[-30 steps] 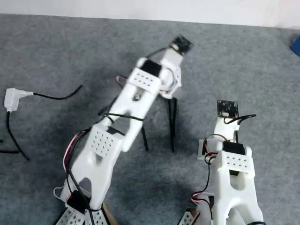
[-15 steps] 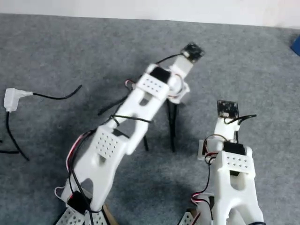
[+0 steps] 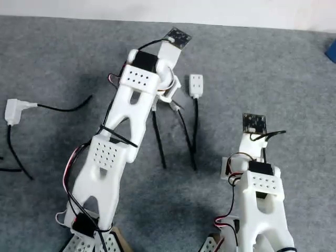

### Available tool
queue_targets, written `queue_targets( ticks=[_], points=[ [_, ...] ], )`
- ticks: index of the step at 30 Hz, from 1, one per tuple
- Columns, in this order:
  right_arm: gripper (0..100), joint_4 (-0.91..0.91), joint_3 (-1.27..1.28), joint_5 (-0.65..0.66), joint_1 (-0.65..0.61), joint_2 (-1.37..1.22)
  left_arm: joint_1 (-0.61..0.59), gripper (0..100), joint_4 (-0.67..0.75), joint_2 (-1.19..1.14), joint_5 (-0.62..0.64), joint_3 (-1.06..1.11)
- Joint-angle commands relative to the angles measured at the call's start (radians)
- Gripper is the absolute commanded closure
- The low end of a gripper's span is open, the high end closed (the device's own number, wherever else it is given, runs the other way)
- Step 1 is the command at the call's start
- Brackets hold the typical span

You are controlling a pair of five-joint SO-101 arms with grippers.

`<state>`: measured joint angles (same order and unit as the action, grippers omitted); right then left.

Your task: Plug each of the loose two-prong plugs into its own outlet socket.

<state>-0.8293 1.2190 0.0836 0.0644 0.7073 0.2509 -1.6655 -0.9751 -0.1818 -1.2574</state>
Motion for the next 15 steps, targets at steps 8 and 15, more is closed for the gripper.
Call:
queue_targets(
  ticks=[8, 15],
  points=[
    [60.1, 0.021, 0.002, 0.002, -0.054, 0.002, 0.156, 61, 0.242, -0.019, 0.008, 0.022],
    [60.1, 0.021, 0.002, 0.002, -0.056, 0.002, 0.153, 61, 0.216, -0.133, 0.009, 0.042]
  ],
)
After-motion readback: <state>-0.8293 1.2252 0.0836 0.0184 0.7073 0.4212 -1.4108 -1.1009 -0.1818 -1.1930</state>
